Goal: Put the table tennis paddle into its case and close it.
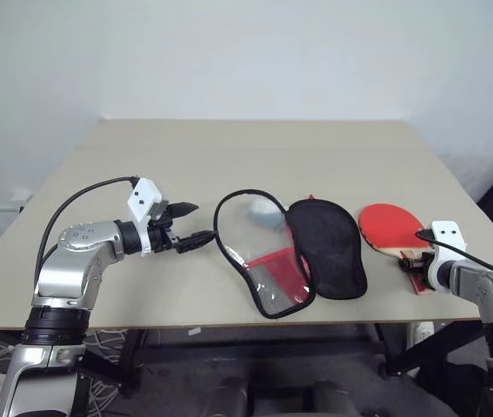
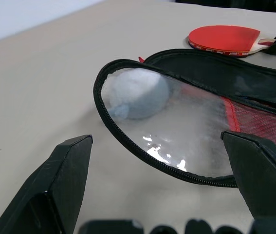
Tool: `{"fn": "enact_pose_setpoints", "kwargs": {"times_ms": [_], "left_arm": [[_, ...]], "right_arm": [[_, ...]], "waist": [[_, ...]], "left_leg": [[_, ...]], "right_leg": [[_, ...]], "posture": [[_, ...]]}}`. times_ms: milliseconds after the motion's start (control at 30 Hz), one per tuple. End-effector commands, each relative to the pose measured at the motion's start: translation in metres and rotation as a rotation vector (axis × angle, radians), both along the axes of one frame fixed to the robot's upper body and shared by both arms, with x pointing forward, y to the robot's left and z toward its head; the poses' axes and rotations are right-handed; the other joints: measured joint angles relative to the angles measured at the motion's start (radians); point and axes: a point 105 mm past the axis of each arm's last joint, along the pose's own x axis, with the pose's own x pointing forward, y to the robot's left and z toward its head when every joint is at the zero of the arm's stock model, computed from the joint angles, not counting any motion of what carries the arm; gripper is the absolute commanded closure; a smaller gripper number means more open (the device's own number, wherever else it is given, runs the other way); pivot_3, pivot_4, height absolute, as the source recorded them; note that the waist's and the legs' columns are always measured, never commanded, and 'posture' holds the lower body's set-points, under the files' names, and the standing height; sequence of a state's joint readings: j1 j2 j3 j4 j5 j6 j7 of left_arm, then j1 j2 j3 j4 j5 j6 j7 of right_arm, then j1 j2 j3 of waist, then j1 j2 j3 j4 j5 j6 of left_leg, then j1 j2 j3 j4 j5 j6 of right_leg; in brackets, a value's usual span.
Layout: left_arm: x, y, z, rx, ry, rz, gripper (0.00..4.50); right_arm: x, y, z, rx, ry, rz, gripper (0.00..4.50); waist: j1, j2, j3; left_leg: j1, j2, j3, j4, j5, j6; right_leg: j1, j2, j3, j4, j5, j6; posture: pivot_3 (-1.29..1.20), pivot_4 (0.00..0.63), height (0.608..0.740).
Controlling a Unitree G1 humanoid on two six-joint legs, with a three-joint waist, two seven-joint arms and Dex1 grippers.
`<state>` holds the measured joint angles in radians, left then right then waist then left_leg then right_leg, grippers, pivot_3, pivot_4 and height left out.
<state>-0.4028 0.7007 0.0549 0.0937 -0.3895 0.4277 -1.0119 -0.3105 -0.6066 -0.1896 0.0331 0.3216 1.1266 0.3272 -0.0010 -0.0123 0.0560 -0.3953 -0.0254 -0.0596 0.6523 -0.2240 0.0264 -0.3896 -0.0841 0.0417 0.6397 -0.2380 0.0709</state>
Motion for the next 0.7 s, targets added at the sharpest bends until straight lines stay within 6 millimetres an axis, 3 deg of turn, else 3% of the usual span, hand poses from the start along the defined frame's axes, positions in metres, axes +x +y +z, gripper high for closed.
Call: {"fn": "enact_pose_setpoints", "kwargs": {"times_ms": [33,133,233,300,433,533,700], "left_arm": [[0.003,0.000,0.010,-0.005,-0.047,0.003,0.00],[0.004,0.000,0.011,-0.006,-0.048,0.004,0.00],[0.004,0.000,0.010,-0.004,-0.047,0.003,0.00],[0.005,0.001,0.010,-0.003,-0.046,0.003,0.00],[0.006,0.001,0.012,-0.002,-0.049,0.002,0.00],[0.007,0.000,0.013,0.002,-0.052,0.000,0.00],[0.006,0.000,0.015,0.006,-0.052,-0.002,0.00]], "right_arm": [[0.002,-0.005,0.009,-0.016,-0.026,-0.028,3.34],[0.005,-0.006,0.013,-0.024,-0.049,-0.039,3.34],[0.019,-0.008,0.033,-0.013,-0.157,-0.093,3.34],[0.027,0.001,0.049,0.054,-0.234,-0.095,3.34],[0.037,0.042,0.074,0.190,-0.315,-0.018,3.34],[0.037,0.091,0.083,0.238,-0.323,0.078,3.34],[0.027,0.141,0.074,0.275,-0.262,0.123,3.34]], "waist": [[0.000,0.000,0.000],[0.000,0.000,0.000],[-0.001,0.000,0.000],[-0.001,0.001,0.000],[-0.010,0.003,0.000],[-0.020,0.003,0.000],[-0.020,0.003,0.000]], "left_leg": [[0.000,0.000,0.000,0.000,0.000,0.000],[0.000,0.000,0.000,0.000,0.000,0.000],[0.000,0.000,0.000,0.000,0.000,0.000],[0.000,0.000,0.001,0.000,0.000,0.000],[0.000,0.000,0.001,-0.002,0.000,0.000],[0.000,0.001,-0.001,-0.003,0.000,0.000],[0.000,0.001,-0.001,-0.004,0.000,0.000]], "right_leg": [[0.000,0.000,0.000,0.000,0.000,0.000],[0.000,0.000,0.000,0.000,0.000,0.000],[0.000,0.000,0.000,0.000,0.000,0.000],[-0.001,0.000,0.001,0.001,0.000,0.000],[-0.002,0.001,0.001,0.001,0.002,-0.003],[-0.002,0.001,0.001,0.001,0.003,-0.004],[-0.003,0.002,0.001,0.002,0.003,-0.005]], "posture": [[0.00,0.000,0.740],[0.00,0.000,0.740],[0.00,0.000,0.740],[0.00,0.000,0.740],[0.00,0.000,0.740],[0.00,0.000,0.740],[0.00,0.000,0.740]]}}
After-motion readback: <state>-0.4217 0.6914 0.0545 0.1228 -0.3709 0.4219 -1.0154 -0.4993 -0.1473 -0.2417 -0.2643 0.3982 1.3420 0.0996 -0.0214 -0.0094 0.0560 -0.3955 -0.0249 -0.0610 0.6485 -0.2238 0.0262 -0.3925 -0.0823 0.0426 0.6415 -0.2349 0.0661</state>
